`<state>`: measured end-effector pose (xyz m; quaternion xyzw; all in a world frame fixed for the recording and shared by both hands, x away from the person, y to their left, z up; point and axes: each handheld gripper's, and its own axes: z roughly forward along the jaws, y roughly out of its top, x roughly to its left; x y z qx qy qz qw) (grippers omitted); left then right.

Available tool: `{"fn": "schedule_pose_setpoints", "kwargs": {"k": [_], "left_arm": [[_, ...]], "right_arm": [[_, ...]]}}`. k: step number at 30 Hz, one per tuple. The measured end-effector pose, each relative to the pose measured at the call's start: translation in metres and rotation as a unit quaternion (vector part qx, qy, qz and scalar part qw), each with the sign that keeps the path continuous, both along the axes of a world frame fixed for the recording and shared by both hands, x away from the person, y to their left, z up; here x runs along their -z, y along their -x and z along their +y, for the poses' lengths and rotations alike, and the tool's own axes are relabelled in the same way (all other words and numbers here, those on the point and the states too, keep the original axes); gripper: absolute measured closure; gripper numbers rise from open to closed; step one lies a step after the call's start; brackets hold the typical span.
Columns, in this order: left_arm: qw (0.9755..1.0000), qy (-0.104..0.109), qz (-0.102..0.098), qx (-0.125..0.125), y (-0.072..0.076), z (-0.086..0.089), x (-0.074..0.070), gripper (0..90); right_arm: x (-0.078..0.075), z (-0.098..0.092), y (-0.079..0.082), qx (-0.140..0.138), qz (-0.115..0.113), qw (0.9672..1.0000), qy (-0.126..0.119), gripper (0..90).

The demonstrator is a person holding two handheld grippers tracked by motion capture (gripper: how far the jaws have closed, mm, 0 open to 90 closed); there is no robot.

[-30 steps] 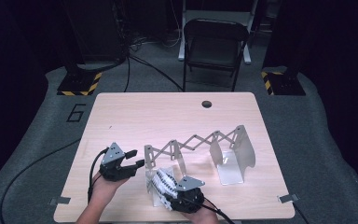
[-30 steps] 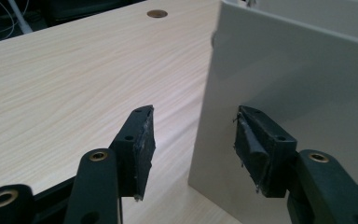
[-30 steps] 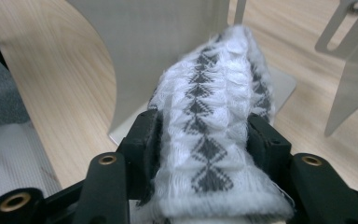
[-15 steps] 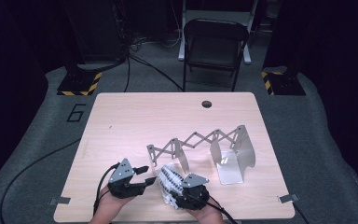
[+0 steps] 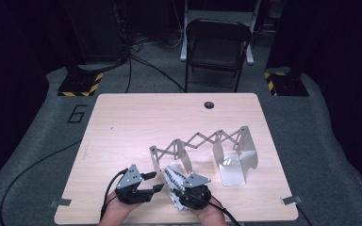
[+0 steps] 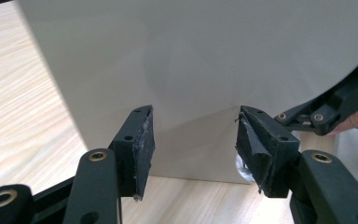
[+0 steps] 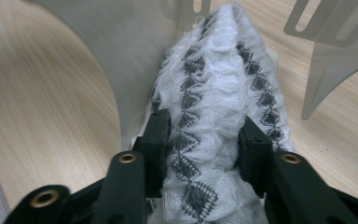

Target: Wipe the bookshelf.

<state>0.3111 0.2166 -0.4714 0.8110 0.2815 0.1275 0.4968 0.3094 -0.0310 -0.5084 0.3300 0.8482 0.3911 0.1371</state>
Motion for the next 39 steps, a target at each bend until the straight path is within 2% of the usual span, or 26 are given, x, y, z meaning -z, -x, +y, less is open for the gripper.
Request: {"fn": "schedule_pose_setpoints", "kwargs": {"k": [2,3,4,5,8,9,10,11,12,14,15,16,17,18,19,20,21,24,25,27,28,31,32,35,37,39], "left_arm": [[0.9999,0.005,-0.003,-0.012,-0.001,0.003,0.001,45.8],[0.9999,0.005,-0.003,-0.012,-0.001,0.003,0.001,45.8],[0.9998,0.011,0.007,-0.017,-0.002,0.006,0.002,45.8],[0.9996,0.012,0.003,-0.025,-0.004,0.007,0.003,45.7],[0.9993,0.008,0.001,-0.038,-0.006,0.009,0.007,45.3],[0.9994,0.005,0.011,-0.032,-0.006,0.009,0.008,45.3],[0.9994,0.002,0.007,-0.033,-0.006,0.009,0.01,45.3],[0.9995,-0.001,0.013,-0.028,-0.005,0.008,0.01,45.3],[0.9995,-0.003,0.006,-0.03,-0.005,0.007,0.011,45.4],[0.9996,-0.006,0.009,-0.025,-0.005,0.008,0.011,45.4],[0.9997,-0.006,0.009,-0.024,-0.005,0.008,0.012,45.5],[0.9996,-0.005,0.012,-0.023,-0.005,0.009,0.012,45.5],[0.9996,-0.005,0.008,-0.028,-0.005,0.008,0.013,45.5],[0.9995,-0.003,0.009,-0.032,-0.005,0.008,0.014,45.5],[0.9995,-0.004,0.013,-0.029,-0.005,0.008,0.015,45.5],[0.9996,-0.008,0.014,-0.025,-0.005,0.008,0.014,45.5],[0.9995,-0.004,0.012,-0.03,-0.004,0.006,0.016,45.4],[0.9996,-0.015,0.013,-0.02,-0.004,0.005,0.016,45.5],[0.9996,-0.014,0.018,-0.019,-0.004,0.004,0.017,45.5],[0.9995,-0.015,0.013,-0.023,-0.004,0.003,0.018,45.5],[0.9995,-0.013,0.016,-0.023,-0.004,0.003,0.018,45.5],[0.9995,-0.016,0.014,-0.023,-0.005,0.004,0.018,45.5],[0.9995,-0.014,0.013,-0.024,-0.005,0.004,0.018,45.4],[0.9995,-0.015,0.015,-0.024,-0.005,0.005,0.019,45.4],[0.9995,-0.015,0.022,-0.02,-0.004,0.005,0.018,45.4],[0.9994,-0.015,0.021,-0.022,-0.004,0.005,0.019,45.4]], "right_arm": [[0.001,0.002,0.0,-0.001,-0.008,1.0,0.002,65.6],[0.001,0.002,0.0,-0.001,-0.008,1.0,0.002,65.6],[0.0,0.003,0.0,0.002,-0.008,1.0,-0.001,66.1],[-0.003,0.005,-0.002,0.007,-0.005,0.9999,-0.007,66.3],[-0.006,0.012,-0.009,0.015,-0.004,0.9996,-0.024,65.3],[-0.006,0.016,-0.011,0.015,-0.002,0.9997,-0.021,64.1],[-0.003,0.021,-0.015,0.015,0.002,0.9998,-0.014,61.7],[0.0,0.024,-0.018,0.012,0.017,0.9998,-0.004,58.6],[0.002,0.027,-0.019,0.013,0.04,0.999,0.011,56.9],[0.006,0.028,-0.018,0.007,0.019,0.9997,0.015,56.1],[0.007,0.03,-0.015,0.016,0.014,0.9997,0.014,55.5],[0.008,0.028,-0.015,0.004,0.004,0.9997,0.022,54.5],[0.008,0.029,-0.014,0.013,0.008,0.9997,0.019,53.5],[0.008,0.027,-0.015,0.004,0.007,0.9996,0.026,53.2],[0.01,0.026,-0.016,-0.006,-0.009,0.9997,0.021,52.7],[0.008,0.025,-0.015,-0.009,0.005,0.9996,0.028,51.8],[0.01,0.026,-0.016,-0.007,-0.009,0.9998,0.017,50.8],[0.011,0.025,-0.014,-0.011,-0.011,0.9997,0.02,50.5],[0.011,0.024,-0.014,-0.015,-0.012,0.9997,0.018,50.4],[0.012,0.022,-0.012,-0.011,-0.012,0.9997,0.016,49.7],[0.013,0.022,-0.011,-0.005,-0.021,0.9997,0.011,48.5],[0.013,0.02,-0.011,-0.006,-0.017,0.9997,0.017,45.4],[0.014,0.021,-0.012,-0.003,-0.024,0.9997,0.008,44.7],[0.011,0.018,-0.012,0.001,-0.007,1.0,0.007,42.1],[0.008,0.015,-0.012,0.009,-0.013,0.9998,-0.009,40.4],[0.003,0.011,-0.008,0.013,-0.02,0.9997,-0.01,39.9]]}}
